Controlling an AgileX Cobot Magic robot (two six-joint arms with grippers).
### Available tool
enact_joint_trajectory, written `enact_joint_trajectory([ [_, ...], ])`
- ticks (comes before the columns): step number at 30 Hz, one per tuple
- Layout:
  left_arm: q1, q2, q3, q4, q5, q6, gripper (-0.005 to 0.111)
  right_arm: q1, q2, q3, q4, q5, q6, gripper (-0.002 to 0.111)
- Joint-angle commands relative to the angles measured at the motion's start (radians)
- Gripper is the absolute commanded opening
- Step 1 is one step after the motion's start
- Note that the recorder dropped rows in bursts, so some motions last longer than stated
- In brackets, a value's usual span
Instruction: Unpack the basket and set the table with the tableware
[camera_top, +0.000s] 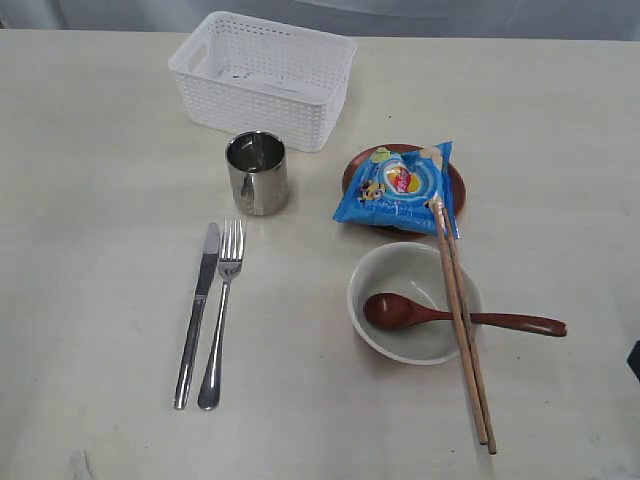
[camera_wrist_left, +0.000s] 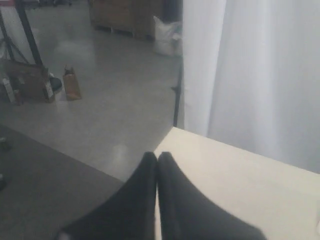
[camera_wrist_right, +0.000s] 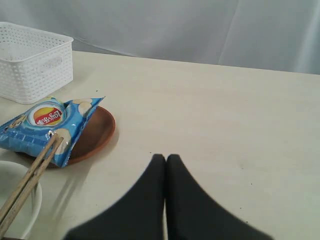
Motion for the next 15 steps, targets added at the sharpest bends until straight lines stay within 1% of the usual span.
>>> enact_joint_trajectory([
  [1,0.004,-0.067,0.006,0.008,0.003,-0.005,0.000,-0.005,-0.006,0.002,-0.005,-0.002,0.000,-0.001],
  [7,-0.004,-0.171,0.006,0.010,0.003,-0.005,0.000,-0.005,-0.006,0.002,-0.005,-0.002,0.000,-0.001],
  [12,-0.067,-0.268,0.006,0.010,0.003,-0.005,0.000,-0.005,-0.006,0.002,-0.005,-0.002,0.000,-0.001],
  [15,-0.075,-0.337,0.006,0.010,0.003,-0.005,0.000,-0.005,-0.006,0.002,-0.005,-0.002,0.000,-0.001],
])
